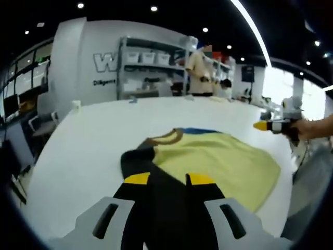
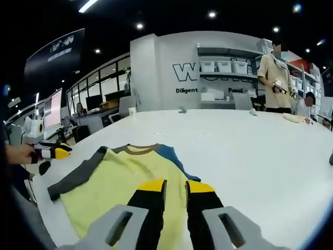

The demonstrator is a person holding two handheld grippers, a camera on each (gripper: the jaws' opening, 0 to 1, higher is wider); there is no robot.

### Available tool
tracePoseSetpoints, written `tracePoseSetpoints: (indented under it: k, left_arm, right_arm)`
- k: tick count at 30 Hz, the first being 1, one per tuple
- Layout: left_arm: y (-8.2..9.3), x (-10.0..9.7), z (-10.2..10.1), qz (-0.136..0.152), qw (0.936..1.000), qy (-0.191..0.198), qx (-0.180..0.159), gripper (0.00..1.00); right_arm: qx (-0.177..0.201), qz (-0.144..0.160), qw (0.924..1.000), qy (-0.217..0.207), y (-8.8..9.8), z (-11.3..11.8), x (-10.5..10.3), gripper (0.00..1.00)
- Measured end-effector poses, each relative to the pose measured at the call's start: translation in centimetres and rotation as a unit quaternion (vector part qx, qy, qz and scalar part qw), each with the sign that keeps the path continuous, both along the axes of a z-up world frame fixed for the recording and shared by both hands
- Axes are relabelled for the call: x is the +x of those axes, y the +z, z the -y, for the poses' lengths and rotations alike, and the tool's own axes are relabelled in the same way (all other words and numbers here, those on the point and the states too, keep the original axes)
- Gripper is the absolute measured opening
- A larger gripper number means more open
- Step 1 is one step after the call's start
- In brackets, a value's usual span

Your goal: Fold the garment on the visible template until the final outline fits inside the template.

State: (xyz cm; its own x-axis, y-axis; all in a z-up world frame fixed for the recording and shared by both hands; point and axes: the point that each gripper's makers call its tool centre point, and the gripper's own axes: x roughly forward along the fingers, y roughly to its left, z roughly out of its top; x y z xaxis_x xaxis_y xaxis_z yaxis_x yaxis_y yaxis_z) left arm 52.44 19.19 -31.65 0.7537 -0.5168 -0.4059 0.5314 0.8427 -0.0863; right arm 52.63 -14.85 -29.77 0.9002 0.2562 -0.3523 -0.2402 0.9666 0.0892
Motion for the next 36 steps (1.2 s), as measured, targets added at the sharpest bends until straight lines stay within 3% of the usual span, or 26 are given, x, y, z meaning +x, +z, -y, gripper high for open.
tracePoseSetpoints:
  k: [4,9,13,16,19,25,32,34,35,36]
  left_arm:
    - [-1.6,-0.7,-0.7,-0.024,0.9995,0.016,0.009,0.43]
    - [-3.0,-1.7,-1.5,-0.052,0.9981,0.032,0.004,0.53]
    - [-5.3,-3.6,-2.4,-0.097,0.9941,0.043,0.021,0.5]
    - [-5.3,-4.8,-2.7,-0.105,0.993,0.051,0.019,0.47]
    - [-6.3,-6.6,-2.7,-0.131,0.9896,0.044,0.039,0.46]
    - [-6.6,-7.5,-2.7,-0.141,0.9882,0.051,0.033,0.43]
    - [-7.4,-7.0,-3.1,-0.122,0.9882,0.048,0.08,0.27]
    - [-7.2,-7.1,-2.6,-0.117,0.9889,0.05,0.077,0.16]
    - [-7.1,-7.0,-2.6,-0.116,0.9891,0.052,0.075,0.0]
    - [-7.7,-7.7,-4.1,-0.141,0.9804,0.065,0.122,0.01]
  right_arm:
    - [0.0,-0.008,1.0,-0.002,-1.2,1.2,1.4,0.19]
    - [-0.003,-0.018,0.9998,0.009,-1.7,0.9,1.3,0.32]
    - [-0.008,-0.043,0.9989,0.018,-3.2,1.0,0.8,0.33]
    - [-0.006,-0.056,0.9981,0.023,-4.2,1.2,0.6,0.32]
    - [-0.007,-0.065,0.9976,0.024,-4.8,1.4,0.3,0.31]
    - [-0.003,-0.066,0.9973,0.033,-4.8,1.3,0.0,0.3]
    - [0.001,-0.061,0.9973,0.041,-4.4,0.9,-0.1,0.29]
    - [0.001,-0.059,0.9973,0.042,-4.4,0.9,-0.1,0.29]
    - [0.001,-0.06,0.9973,0.043,-4.4,0.9,-0.1,0.29]
    - [0.002,-0.06,0.9972,0.045,-4.4,0.9,-0.1,0.28]
